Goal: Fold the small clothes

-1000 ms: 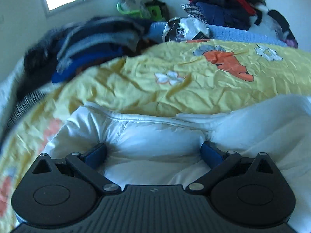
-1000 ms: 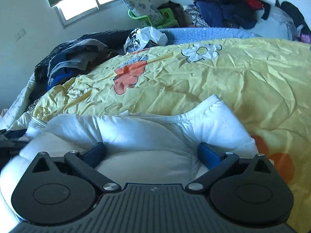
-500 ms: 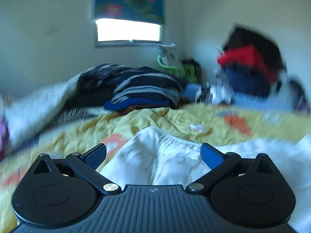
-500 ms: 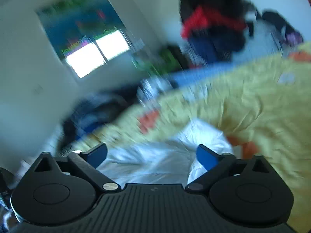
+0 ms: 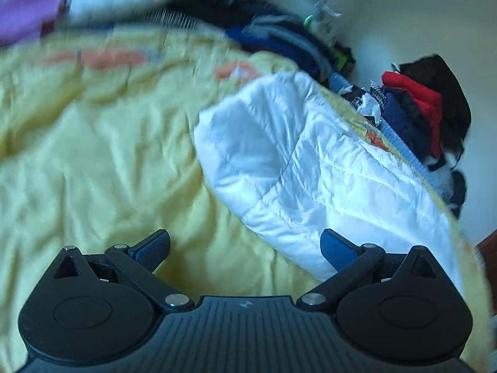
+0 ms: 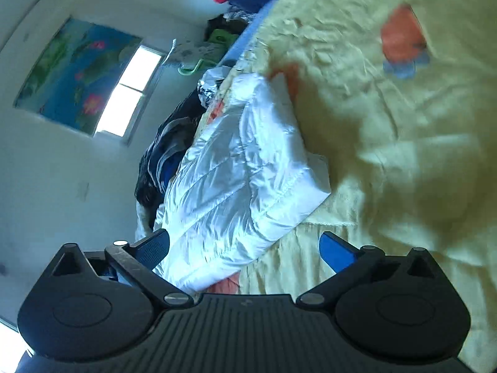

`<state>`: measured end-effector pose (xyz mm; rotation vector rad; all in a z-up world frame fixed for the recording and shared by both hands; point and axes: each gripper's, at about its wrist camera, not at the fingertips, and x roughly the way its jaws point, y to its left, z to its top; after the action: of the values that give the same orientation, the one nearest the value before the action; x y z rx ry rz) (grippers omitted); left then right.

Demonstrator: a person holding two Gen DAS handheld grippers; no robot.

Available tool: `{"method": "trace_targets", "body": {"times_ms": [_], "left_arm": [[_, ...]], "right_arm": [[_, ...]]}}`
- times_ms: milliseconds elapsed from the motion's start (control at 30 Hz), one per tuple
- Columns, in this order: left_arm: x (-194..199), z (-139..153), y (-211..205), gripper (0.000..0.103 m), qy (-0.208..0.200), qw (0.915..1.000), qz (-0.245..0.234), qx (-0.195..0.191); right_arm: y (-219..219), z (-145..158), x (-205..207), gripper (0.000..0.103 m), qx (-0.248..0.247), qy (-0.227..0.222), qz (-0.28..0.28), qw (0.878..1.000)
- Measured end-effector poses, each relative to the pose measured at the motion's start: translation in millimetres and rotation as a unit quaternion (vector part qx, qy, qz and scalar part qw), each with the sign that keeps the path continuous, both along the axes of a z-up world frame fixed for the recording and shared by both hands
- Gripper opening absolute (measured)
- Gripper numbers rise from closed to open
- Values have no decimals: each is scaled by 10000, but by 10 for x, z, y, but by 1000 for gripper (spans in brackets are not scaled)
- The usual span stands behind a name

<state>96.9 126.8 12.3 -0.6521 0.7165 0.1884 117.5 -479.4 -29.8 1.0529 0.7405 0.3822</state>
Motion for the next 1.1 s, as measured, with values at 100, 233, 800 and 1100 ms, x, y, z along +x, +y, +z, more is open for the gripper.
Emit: {"method": "trace_targets", "body": {"times_ms": [100,233,800,1100], "left_arm": [[56,-24,97,103,-67,9991,153,-393],[166,-65,198,103,-14,9968,325,-733],[480,45,307,15,14,9962,432,-761],[-233,455,475,12,-281,9963,-134,-798]], "right_arm": [[63,-52,75,93,33,83,-280,9996],[169,-114,190,89,-191,276,-432,9985],[254,-301,451,18,-123,145,-793,9967],[134,122,-30,14,-292,-516,-565,9966]]}}
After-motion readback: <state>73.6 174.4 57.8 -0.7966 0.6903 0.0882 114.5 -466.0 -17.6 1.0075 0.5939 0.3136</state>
